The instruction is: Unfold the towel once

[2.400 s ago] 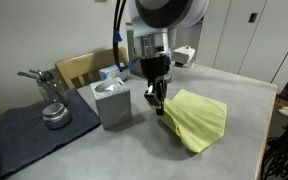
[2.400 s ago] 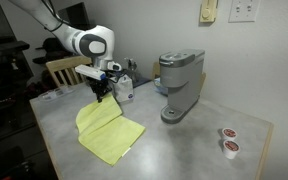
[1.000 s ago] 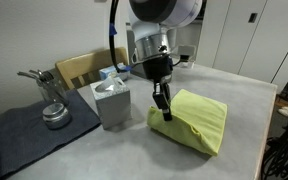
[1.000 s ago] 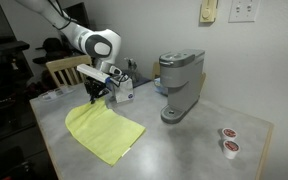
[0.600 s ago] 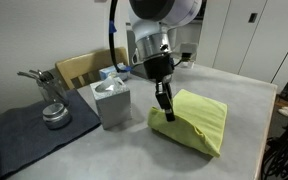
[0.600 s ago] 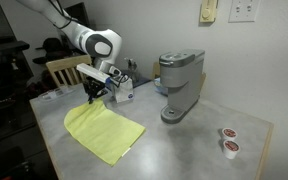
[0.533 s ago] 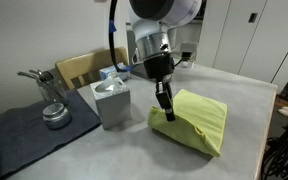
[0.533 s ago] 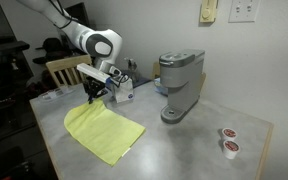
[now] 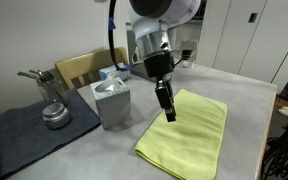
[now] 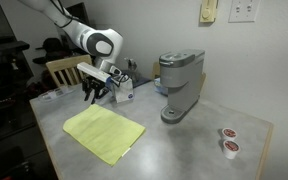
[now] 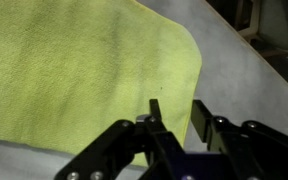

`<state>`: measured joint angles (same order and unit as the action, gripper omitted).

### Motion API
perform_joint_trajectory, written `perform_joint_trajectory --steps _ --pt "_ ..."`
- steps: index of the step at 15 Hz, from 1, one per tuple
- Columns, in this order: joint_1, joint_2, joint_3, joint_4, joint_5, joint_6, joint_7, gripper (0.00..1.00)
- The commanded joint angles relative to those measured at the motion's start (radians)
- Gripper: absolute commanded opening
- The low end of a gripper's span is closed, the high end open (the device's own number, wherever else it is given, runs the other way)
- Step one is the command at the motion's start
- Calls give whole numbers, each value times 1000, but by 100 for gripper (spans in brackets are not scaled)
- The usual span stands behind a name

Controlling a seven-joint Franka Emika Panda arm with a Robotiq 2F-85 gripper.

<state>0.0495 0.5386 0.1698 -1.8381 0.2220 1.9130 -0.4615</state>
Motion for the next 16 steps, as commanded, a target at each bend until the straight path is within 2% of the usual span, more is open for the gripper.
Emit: perform_joint_trajectory --steps 1,5,6,12,16 --pt "-21 22 14 27 14 -27 -18 70" --pt "-22 21 14 26 15 -27 -18 98" --pt "-23 19 13 25 15 -25 -18 100" --pt "-17 -29 -1 -19 -1 -9 27 100" --pt "5 -74 -31 -62 -52 39 143 100"
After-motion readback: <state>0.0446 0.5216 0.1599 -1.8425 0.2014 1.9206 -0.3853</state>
